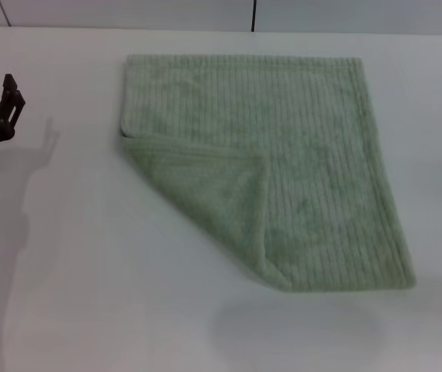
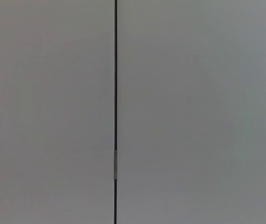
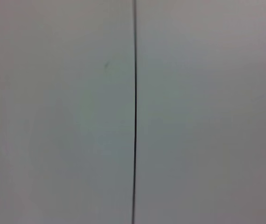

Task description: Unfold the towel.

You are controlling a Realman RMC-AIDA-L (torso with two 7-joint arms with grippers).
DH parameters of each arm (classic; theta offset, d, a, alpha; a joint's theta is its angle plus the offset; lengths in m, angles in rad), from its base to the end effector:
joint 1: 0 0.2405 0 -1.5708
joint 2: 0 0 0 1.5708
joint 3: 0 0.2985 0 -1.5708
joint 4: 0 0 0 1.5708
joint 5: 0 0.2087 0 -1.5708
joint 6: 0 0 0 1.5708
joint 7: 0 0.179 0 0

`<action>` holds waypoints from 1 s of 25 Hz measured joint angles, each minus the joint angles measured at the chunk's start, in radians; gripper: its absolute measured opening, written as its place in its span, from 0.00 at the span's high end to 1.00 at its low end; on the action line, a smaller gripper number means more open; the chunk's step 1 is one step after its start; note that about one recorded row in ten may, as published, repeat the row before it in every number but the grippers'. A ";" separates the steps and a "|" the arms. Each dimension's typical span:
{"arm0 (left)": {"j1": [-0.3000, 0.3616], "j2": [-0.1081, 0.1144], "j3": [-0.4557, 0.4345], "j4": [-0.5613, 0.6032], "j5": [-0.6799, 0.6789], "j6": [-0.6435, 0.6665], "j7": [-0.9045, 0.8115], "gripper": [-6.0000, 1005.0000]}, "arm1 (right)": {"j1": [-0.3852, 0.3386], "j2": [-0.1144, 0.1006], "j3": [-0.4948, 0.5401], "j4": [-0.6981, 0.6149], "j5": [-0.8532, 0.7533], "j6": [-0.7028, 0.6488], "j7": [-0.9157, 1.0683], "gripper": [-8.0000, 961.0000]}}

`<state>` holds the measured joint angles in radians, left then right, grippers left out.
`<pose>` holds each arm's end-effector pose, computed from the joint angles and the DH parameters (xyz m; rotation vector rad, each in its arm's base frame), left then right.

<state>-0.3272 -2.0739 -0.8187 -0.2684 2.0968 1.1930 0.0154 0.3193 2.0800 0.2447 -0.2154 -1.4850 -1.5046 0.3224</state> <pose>-0.3816 0.3516 -0.0202 -1.4226 -0.5583 -0.6254 0.4217 0.3054 0.0818 -1.2753 0.3589 0.6485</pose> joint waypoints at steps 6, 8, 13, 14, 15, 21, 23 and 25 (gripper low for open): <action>-0.004 0.000 -0.004 0.000 0.000 -0.030 0.000 0.17 | 0.035 -0.001 0.014 0.128 0.112 0.015 -0.271 0.99; -0.006 0.000 -0.004 0.003 0.000 -0.033 0.000 0.17 | 0.073 -0.008 -0.014 0.087 0.077 0.134 -0.217 0.99; -0.007 0.000 -0.003 0.001 0.000 -0.037 0.001 0.17 | 0.120 0.005 -0.082 -0.067 -0.034 0.287 0.142 0.99; -0.007 0.000 -0.003 0.001 0.000 -0.037 0.001 0.17 | 0.120 0.005 -0.082 -0.067 -0.034 0.287 0.142 0.99; -0.007 0.000 -0.003 0.001 0.000 -0.037 0.001 0.17 | 0.121 0.004 -0.092 -0.067 -0.037 0.291 0.165 0.99; -0.009 0.000 -0.005 0.003 0.000 -0.045 0.001 0.17 | 0.123 -0.001 -0.214 -0.126 -0.084 0.362 0.337 0.99; -0.012 0.000 -0.004 0.003 0.000 -0.047 0.001 0.17 | 0.115 0.003 -0.239 -0.139 -0.087 0.315 0.355 0.99; -0.015 0.000 -0.004 0.005 0.000 -0.049 0.001 0.17 | 0.111 0.001 -0.238 -0.132 -0.082 0.298 0.344 0.99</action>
<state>-0.3417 -2.0740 -0.8225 -0.2637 2.0969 1.1443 0.0163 0.4307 2.0813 0.0072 -0.3472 -1.5673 -1.2061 0.6663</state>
